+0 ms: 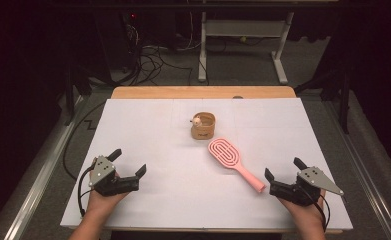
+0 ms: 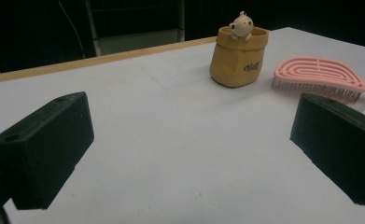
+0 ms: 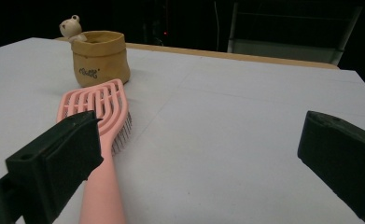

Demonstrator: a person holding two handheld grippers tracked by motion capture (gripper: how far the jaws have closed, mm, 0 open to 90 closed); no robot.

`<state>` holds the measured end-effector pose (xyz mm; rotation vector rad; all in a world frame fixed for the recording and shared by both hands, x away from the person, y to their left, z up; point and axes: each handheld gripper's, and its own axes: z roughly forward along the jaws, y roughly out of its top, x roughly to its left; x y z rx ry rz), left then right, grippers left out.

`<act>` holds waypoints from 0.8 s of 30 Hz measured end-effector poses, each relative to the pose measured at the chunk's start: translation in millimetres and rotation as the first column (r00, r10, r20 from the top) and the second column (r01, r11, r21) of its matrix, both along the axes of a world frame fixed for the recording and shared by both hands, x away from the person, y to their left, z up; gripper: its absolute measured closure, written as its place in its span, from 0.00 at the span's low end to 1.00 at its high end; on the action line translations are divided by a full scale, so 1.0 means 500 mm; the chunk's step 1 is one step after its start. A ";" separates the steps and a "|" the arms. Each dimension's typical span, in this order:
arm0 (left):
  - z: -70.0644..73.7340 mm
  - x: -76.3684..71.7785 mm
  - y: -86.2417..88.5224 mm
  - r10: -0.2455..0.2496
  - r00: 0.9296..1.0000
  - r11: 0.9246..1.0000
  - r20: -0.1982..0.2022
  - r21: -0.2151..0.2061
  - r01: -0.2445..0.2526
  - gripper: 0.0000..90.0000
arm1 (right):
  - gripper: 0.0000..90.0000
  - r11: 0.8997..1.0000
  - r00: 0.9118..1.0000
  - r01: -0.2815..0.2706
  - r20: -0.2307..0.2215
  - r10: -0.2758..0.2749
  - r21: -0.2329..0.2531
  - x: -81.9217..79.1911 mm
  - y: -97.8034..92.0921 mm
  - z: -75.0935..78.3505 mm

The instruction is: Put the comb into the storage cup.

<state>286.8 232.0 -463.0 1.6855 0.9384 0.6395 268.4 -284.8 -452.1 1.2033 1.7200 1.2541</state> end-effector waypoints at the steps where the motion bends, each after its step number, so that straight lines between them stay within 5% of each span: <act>1: 0.000 0.000 -0.001 0.001 1.000 1.000 0.001 0.000 -0.001 0.00 | 0.00 1.000 1.000 -0.002 -0.003 0.002 0.000 0.000 0.000 0.000; 24: -0.002 -0.001 -0.009 -0.002 1.000 1.000 0.012 0.008 0.002 0.04 | 0.01 0.997 0.997 -0.069 -0.046 0.068 -0.042 0.005 0.030 0.002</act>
